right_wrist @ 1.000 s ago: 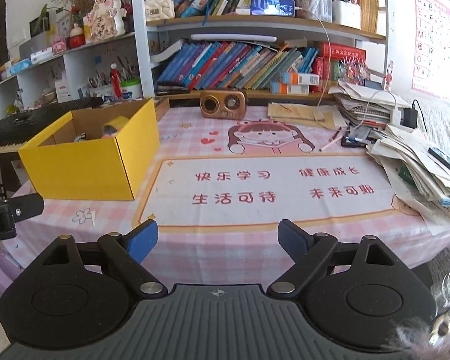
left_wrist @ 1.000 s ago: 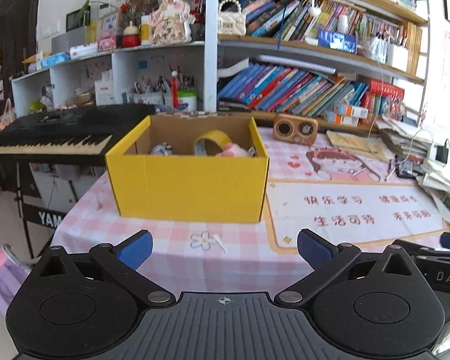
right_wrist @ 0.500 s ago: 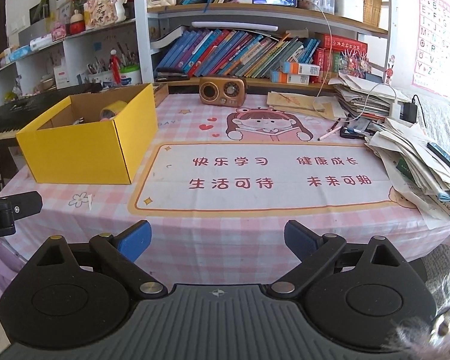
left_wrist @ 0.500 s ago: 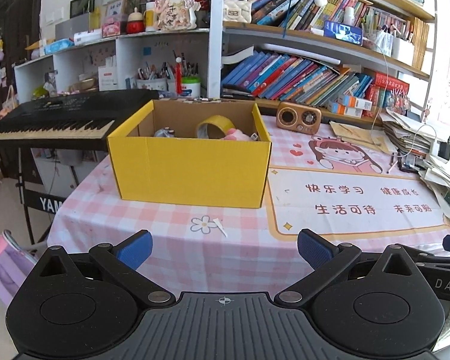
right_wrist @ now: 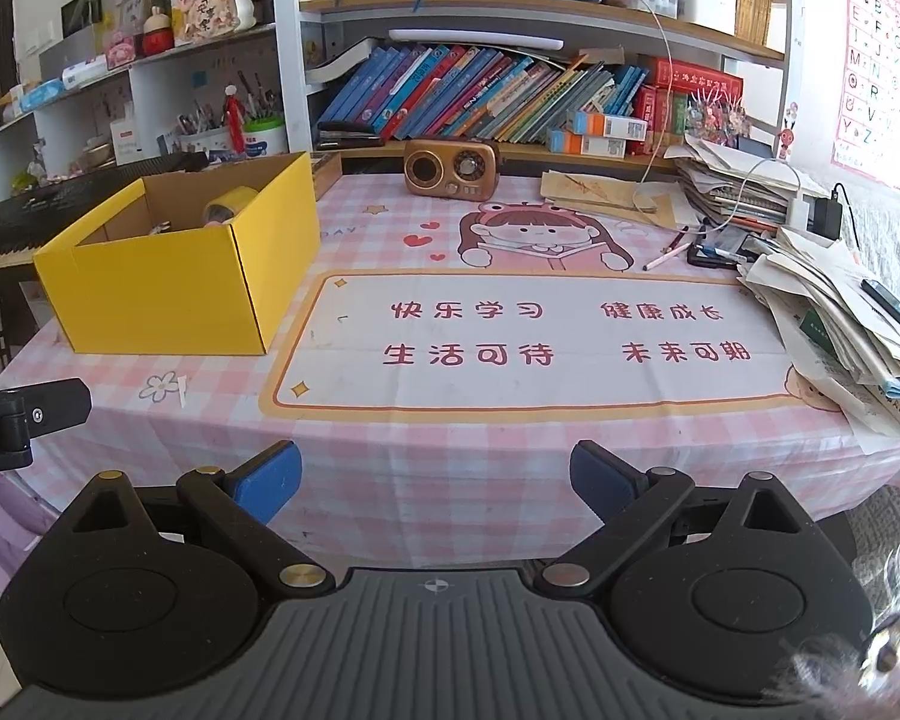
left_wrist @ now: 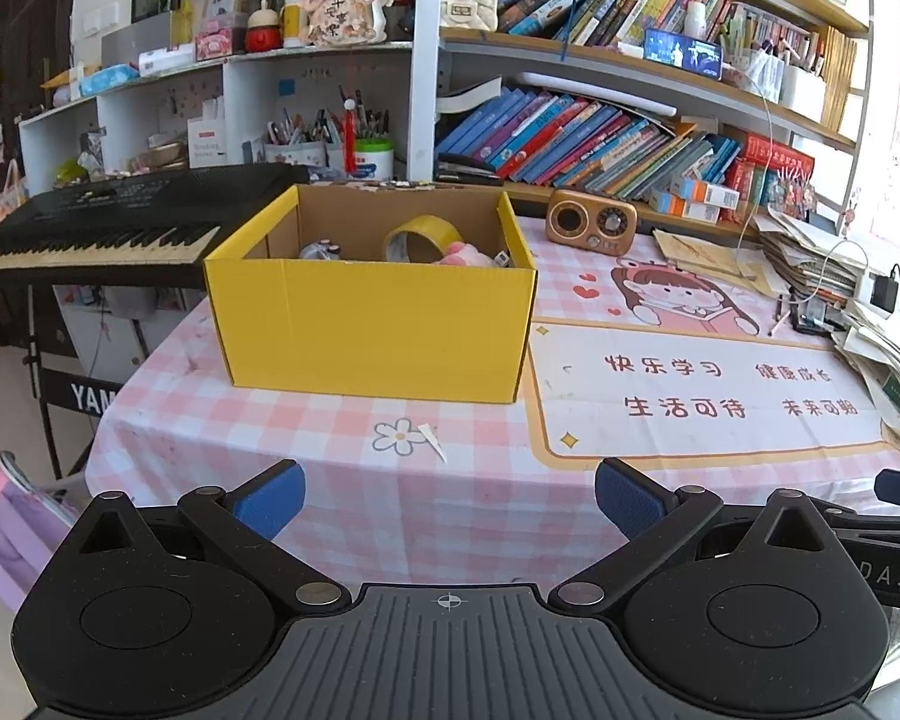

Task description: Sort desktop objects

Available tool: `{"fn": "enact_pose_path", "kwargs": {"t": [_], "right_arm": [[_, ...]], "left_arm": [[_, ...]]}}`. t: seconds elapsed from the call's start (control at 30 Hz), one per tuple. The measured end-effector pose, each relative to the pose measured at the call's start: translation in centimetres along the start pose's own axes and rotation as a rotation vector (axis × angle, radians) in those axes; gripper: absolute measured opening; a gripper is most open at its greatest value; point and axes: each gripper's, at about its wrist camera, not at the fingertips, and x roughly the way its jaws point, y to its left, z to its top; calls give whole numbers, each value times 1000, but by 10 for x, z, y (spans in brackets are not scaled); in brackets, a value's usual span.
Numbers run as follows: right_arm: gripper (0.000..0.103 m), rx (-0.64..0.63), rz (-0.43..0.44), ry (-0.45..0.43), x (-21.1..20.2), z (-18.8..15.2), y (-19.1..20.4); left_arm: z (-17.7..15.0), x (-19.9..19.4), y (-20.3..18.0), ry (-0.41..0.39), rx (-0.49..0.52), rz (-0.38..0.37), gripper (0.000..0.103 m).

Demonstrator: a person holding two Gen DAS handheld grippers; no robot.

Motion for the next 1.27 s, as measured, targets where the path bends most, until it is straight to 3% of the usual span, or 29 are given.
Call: {"fn": "enact_pose_path", "kwargs": {"t": [0.7, 1.27], "right_arm": [[97, 3, -9, 14, 7, 1, -3], [97, 5, -8, 32, 11, 1, -1]], "left_arm": [[-1, 11, 1, 46, 11, -3, 103], [1, 11, 4, 25, -8, -33, 103]]}}
